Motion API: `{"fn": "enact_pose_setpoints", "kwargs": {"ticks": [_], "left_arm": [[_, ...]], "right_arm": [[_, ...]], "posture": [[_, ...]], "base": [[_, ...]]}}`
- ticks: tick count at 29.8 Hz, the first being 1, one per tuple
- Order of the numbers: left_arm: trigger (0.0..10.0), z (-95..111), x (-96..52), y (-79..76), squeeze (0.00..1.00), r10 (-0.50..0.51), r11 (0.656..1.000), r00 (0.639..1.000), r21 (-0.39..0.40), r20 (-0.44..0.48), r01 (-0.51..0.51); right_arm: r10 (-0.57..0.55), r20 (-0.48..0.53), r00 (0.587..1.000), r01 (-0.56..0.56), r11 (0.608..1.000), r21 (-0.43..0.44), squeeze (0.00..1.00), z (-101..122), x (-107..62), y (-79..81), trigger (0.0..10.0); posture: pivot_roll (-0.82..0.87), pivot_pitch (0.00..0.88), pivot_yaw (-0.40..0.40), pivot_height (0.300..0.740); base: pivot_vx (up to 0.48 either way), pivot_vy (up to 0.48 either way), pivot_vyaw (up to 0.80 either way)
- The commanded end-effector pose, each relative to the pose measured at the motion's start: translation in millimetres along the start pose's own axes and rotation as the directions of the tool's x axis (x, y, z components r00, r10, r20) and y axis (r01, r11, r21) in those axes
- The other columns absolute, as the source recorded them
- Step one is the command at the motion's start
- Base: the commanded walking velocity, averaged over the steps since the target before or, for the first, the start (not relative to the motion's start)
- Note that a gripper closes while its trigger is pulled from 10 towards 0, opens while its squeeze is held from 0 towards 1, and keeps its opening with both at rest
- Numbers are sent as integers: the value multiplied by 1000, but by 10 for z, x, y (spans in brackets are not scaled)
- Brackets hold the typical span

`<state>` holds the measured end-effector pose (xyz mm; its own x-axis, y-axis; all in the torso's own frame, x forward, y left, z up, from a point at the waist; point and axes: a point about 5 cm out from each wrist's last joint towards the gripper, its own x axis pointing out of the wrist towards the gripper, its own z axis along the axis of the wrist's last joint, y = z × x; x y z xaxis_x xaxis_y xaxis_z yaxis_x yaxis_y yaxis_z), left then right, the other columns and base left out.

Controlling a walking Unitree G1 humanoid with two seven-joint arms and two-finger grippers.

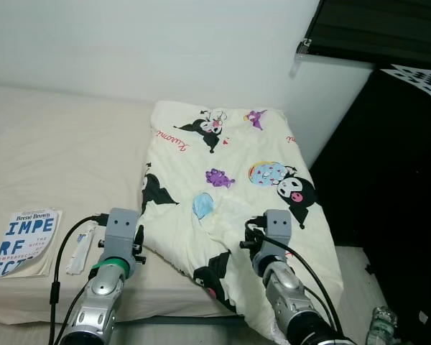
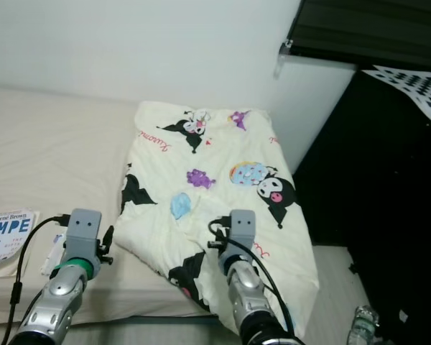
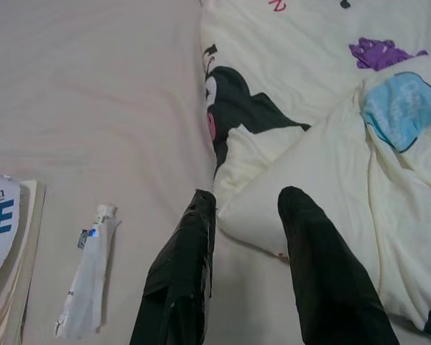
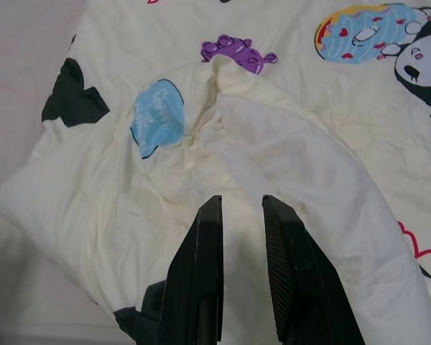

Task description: Clean up the room

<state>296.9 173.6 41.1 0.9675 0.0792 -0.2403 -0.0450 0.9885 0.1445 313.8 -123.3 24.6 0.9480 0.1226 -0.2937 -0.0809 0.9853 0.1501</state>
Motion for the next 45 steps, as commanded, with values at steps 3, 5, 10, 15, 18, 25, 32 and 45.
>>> {"fn": "enact_pose_setpoints", "kwargs": {"ticks": [3, 5, 10, 15, 18, 25, 32, 45], "left_arm": [[10000, -18, -14, -7, 0, -11, 1000, 1000, -6, 1, 11], [10000, 33, -2, -14, 0, -28, 1000, 999, 1, 26, 28], [10000, 97, 17, 12, 0, -19, 1000, 998, 21, 51, 18], [10000, 120, 28, 15, 0, -14, 1000, 998, 24, 60, 12], [10000, 137, 38, -1, 0, -16, 1000, 998, 26, 64, 15], [10000, 137, 40, -47, 0, -31, 999, 998, 37, 61, 28], [10000, 78, 30, -64, 0, -30, 998, 999, 48, 34, 28], [10000, 75, 49, -20, 0, -7, 998, 1000, 65, 22, 6]], "right_arm": [[-4, 1, 1000, 4, 1000, -6, 0, -15, -7, -1, 10000], [10, 7, 1000, -10, 1000, 7, 0, -26, -15, 20, 10000], [31, -4, 1000, -31, 1000, 7, 0, -79, -38, 61, 10000], [32, -13, 999, -32, 999, -3, 0, -86, -38, 51, 10000], [30, -19, 999, -31, 999, -13, 0, -65, -22, 41, 10000], [32, -18, 999, -33, 999, -22, 0, -44, -7, 61, 10000], [13, -32, 999, -14, 1000, -26, 0, -105, -42, 16, 10000], [33, -55, 998, -34, 999, -20, 0, -94, -10, 86, 10000]], "posture": [[100, 0, -70, 740], [121, 0, -70, 740], [133, 0, -88, 740], [139, 0, -109, 740], [141, 0, -117, 740], [135, 0, -112, 740], [127, 0, -107, 740], [154, 0, -139, 740]], "base": [[0, 0, 0], [0, 0, 0], [0, 0, 0], [0, 0, 0], [0, 0, 0], [0, 0, 0], [0, 0, 0], [0, 0, 0]]}}
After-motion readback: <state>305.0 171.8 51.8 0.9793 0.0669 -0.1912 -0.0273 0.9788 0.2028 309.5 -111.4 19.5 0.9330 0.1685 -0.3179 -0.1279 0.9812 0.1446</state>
